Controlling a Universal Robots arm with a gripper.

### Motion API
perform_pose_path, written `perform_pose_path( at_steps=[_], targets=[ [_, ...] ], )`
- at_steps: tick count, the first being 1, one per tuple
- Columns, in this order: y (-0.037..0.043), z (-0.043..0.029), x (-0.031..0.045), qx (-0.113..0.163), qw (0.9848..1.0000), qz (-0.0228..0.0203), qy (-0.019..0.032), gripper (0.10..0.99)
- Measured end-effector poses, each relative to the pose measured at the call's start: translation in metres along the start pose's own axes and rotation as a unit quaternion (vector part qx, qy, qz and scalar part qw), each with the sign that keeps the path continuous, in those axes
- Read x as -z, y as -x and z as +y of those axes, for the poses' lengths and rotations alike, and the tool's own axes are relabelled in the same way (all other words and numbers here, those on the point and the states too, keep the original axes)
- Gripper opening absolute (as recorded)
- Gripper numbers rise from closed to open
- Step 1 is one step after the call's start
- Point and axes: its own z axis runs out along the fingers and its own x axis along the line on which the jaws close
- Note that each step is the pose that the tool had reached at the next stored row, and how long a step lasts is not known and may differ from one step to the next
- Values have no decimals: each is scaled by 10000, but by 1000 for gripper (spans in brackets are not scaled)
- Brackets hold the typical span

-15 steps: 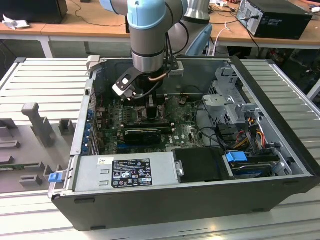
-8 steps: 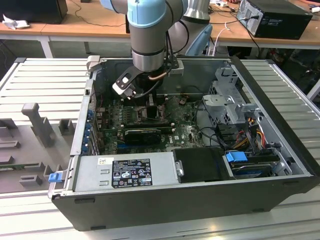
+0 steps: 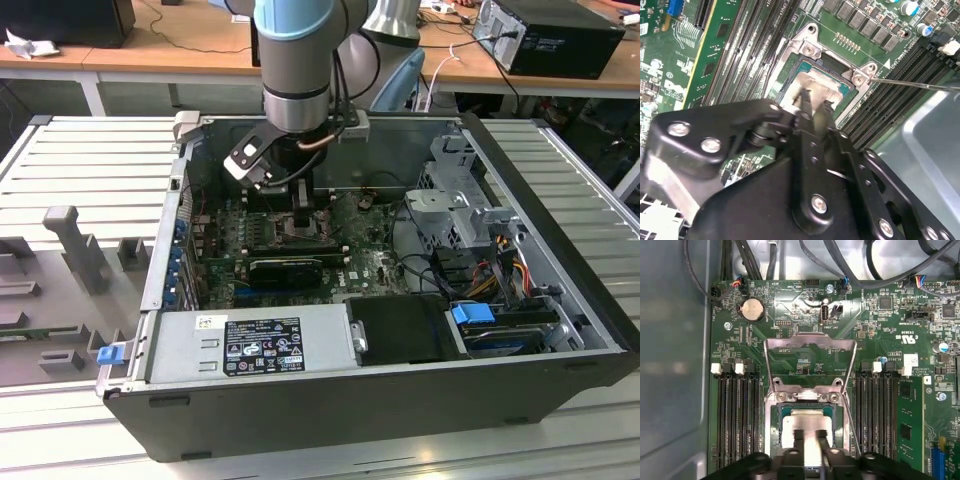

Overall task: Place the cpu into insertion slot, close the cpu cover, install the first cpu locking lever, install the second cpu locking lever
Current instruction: 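Place the cpu into insertion slot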

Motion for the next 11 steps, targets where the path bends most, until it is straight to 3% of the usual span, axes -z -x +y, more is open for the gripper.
perform_pose_path(
  at_steps=[2, 11],
  targets=[
    [0, 1, 15, 0, 10000, 0, 0, 106],
    [-3, 7, 107, 0, 10000, -1, 0, 106]
  ],
)
